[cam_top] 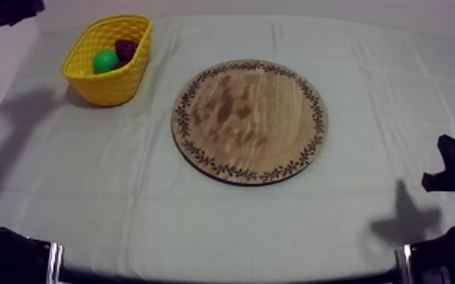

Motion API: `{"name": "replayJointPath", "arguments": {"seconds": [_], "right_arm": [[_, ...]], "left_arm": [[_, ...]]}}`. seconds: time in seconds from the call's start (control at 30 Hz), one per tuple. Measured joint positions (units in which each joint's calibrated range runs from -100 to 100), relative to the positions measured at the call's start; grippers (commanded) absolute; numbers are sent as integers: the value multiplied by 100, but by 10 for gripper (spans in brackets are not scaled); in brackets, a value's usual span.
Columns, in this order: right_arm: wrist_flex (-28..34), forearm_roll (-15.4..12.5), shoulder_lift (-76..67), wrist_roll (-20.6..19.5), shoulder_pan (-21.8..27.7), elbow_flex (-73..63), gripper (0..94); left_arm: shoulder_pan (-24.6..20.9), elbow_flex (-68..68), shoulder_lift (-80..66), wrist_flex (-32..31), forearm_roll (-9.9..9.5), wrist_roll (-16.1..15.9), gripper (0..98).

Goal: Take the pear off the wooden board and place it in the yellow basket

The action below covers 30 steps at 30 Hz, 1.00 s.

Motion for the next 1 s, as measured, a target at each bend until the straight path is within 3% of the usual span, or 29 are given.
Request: {"name": "replayJointPath", "arguments": {"seconds": [0.17,0.43,0.63,0.87,1.0], "right_arm": [[0,0,0,0,0,0,5],[0,0,0,0,0,0,5],[0,0,0,0,0,0,5],[0,0,0,0,0,0,5],[0,0,0,0,0,0,5]], "left_arm": [[-192,890,-1299,-553,67,-30,22],[-289,2748,-3554,-1164,-205,129,4],[-366,4337,-5218,-1578,-322,4,0],[-345,5920,-6947,-1886,-324,-55,0],[-294,6550,-7639,-1937,-146,-186,0]]}}
